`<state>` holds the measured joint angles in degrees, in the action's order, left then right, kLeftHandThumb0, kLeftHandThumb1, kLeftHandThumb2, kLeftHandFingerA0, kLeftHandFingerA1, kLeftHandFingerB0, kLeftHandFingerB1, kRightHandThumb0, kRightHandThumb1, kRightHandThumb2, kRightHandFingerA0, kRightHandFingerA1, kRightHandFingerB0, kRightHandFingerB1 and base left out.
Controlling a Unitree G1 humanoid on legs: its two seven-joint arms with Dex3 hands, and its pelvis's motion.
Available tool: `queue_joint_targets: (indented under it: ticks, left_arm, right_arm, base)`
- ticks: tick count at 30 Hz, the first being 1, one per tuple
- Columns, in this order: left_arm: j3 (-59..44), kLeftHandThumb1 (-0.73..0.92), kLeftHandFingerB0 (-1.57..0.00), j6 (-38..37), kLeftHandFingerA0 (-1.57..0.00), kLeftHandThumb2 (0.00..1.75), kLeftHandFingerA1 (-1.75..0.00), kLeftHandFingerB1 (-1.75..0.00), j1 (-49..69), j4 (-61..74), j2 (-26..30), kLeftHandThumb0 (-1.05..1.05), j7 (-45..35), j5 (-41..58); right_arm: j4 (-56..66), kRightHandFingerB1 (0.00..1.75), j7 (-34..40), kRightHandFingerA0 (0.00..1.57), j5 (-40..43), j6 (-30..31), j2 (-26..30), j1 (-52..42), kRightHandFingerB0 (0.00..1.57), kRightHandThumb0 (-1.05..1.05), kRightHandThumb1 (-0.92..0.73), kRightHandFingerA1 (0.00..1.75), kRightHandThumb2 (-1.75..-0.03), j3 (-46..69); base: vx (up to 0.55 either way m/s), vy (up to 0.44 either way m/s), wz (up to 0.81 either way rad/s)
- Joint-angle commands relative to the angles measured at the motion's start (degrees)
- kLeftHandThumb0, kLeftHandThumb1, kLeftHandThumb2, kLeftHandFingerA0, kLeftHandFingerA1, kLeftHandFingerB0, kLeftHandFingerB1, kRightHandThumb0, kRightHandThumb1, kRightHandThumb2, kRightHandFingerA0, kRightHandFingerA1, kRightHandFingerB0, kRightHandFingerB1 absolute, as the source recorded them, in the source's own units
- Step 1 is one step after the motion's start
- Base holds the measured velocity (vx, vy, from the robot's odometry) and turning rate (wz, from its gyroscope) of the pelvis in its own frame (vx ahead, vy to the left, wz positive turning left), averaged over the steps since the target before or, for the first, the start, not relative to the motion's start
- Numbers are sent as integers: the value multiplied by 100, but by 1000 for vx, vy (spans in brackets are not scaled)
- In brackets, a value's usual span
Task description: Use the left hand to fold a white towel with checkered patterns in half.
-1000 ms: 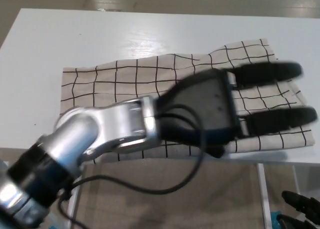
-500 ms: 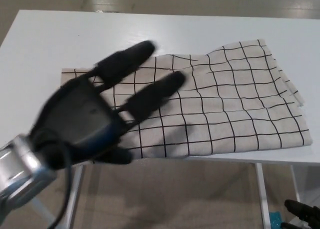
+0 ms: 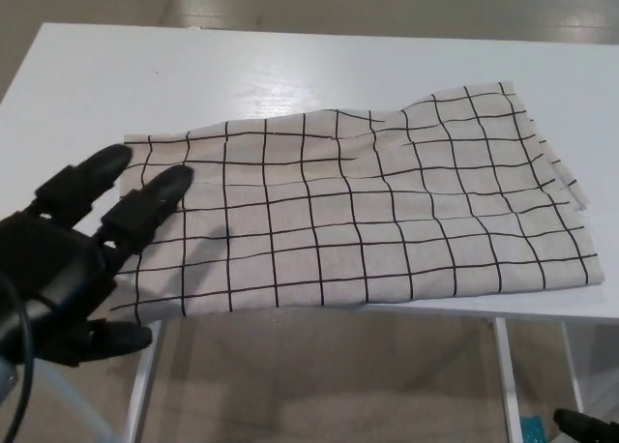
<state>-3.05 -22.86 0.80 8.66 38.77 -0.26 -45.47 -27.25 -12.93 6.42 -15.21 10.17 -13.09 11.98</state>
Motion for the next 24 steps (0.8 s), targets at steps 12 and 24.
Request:
queue_joint_targets:
  ticks: [12, 24]
  left_arm:
    - [804, 45, -2, 718, 0, 82, 0, -8, -804, -1615, -365, -77, 286, -397]
    - [1460, 44, -2, 1039, 0, 80, 0, -8, -1446, -2336, -598, -73, 582, -637]
  right_arm:
    - [22, 44, 40, 52, 128, 53, -98, -98, 55, -63, -53, 54, -63, 39]
    - [140, 44, 43, 51, 189, 265, -85, -57, 56, -63, -51, 58, -63, 46]
  base:
    - [0, 0, 0]
    - [0, 0, 0]
